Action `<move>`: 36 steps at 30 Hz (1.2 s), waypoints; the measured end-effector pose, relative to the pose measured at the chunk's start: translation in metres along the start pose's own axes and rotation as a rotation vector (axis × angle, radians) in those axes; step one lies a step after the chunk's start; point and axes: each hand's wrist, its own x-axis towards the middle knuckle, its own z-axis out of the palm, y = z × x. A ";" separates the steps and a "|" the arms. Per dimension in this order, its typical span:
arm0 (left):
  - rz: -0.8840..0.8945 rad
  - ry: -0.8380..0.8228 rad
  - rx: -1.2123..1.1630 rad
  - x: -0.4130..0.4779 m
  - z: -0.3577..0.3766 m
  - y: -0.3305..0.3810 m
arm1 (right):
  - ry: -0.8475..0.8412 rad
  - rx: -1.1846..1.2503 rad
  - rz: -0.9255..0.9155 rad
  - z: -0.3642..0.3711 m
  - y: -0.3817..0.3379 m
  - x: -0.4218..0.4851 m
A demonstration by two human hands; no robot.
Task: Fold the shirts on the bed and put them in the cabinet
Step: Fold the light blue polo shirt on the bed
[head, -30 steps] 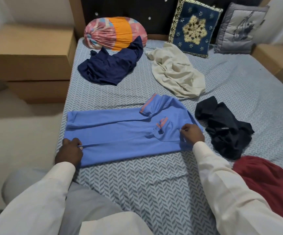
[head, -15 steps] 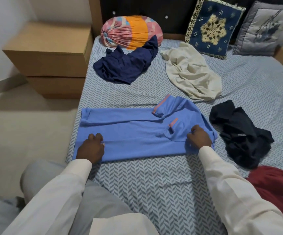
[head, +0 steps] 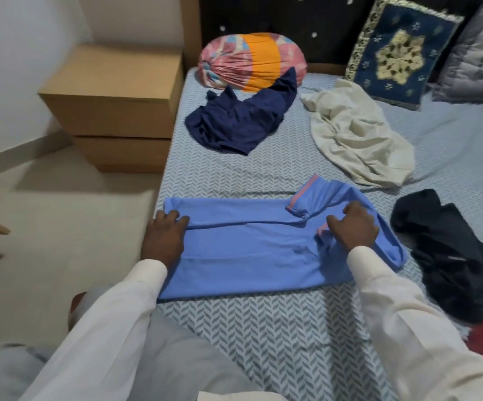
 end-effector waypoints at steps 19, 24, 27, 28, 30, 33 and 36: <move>-0.272 -0.104 -0.140 0.007 0.021 0.038 | -0.004 0.219 0.315 -0.024 0.185 -0.032; -0.270 -0.123 -0.098 0.006 0.021 0.033 | -0.039 0.144 0.199 -0.032 0.154 -0.043; -0.262 -0.127 -0.077 0.004 0.020 0.032 | -0.061 -0.020 0.244 -0.034 0.150 -0.045; -0.257 -0.123 -0.070 0.004 0.018 0.031 | -0.017 -0.060 0.259 -0.034 0.147 -0.045; -0.208 -0.101 -0.074 0.007 0.019 0.029 | 0.120 -0.065 0.237 -0.032 0.133 -0.045; -0.030 -0.093 -0.137 0.009 0.028 0.028 | 0.154 0.000 0.115 -0.024 0.106 -0.039; -0.060 -0.167 -0.120 0.007 0.017 0.026 | -0.044 -0.074 0.044 -0.015 0.077 -0.030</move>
